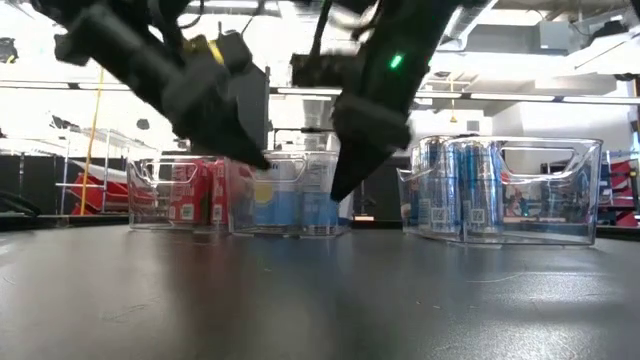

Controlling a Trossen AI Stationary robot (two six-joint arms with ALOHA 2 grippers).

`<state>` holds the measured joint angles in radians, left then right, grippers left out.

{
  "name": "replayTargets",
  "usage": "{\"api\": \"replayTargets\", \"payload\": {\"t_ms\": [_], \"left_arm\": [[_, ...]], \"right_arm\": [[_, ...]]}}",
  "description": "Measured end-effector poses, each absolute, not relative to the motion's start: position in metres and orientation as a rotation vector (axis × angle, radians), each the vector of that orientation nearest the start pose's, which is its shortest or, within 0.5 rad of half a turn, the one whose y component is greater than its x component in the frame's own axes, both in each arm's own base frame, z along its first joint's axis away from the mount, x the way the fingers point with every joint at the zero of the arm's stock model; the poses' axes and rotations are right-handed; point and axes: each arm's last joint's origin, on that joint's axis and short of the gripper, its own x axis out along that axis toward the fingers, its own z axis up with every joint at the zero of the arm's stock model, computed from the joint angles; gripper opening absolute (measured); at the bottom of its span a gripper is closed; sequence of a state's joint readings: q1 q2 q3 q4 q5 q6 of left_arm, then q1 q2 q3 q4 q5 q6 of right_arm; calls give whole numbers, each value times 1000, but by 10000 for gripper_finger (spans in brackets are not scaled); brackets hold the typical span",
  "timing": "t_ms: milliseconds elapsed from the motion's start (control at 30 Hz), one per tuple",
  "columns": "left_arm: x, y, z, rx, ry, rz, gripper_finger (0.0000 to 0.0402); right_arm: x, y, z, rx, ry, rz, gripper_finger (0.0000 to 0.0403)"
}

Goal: Sort soda cans
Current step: Adjust the transparent bins and align them together

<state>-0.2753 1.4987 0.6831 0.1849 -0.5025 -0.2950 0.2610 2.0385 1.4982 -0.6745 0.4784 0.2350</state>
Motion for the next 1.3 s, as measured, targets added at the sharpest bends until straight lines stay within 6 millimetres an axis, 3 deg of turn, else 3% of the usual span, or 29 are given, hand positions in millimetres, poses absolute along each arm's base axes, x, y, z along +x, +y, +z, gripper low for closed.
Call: {"api": "replayTargets", "payload": {"t_ms": [300,500,667,833,1000,1133,1200,1300], "left_arm": [[259,-89,217,-16,409,228,15],[237,-102,238,19,353,199,15],[217,-111,255,45,297,207,15],[199,-116,266,59,258,225,15],[189,-120,270,66,239,253,15],[188,-121,270,63,235,259,15],[189,-121,269,58,234,260,15],[189,-122,269,53,235,261,15]], "right_arm": [[355,160,227,-205,946,-346,1],[303,206,262,-206,767,-403,1],[250,227,275,-189,652,-518,1],[201,236,273,-181,556,-596,1],[158,228,243,-86,467,-605,1],[137,217,217,-32,387,-562,1],[130,209,219,-41,326,-532,1],[127,195,237,-59,241,-508,0]]}}
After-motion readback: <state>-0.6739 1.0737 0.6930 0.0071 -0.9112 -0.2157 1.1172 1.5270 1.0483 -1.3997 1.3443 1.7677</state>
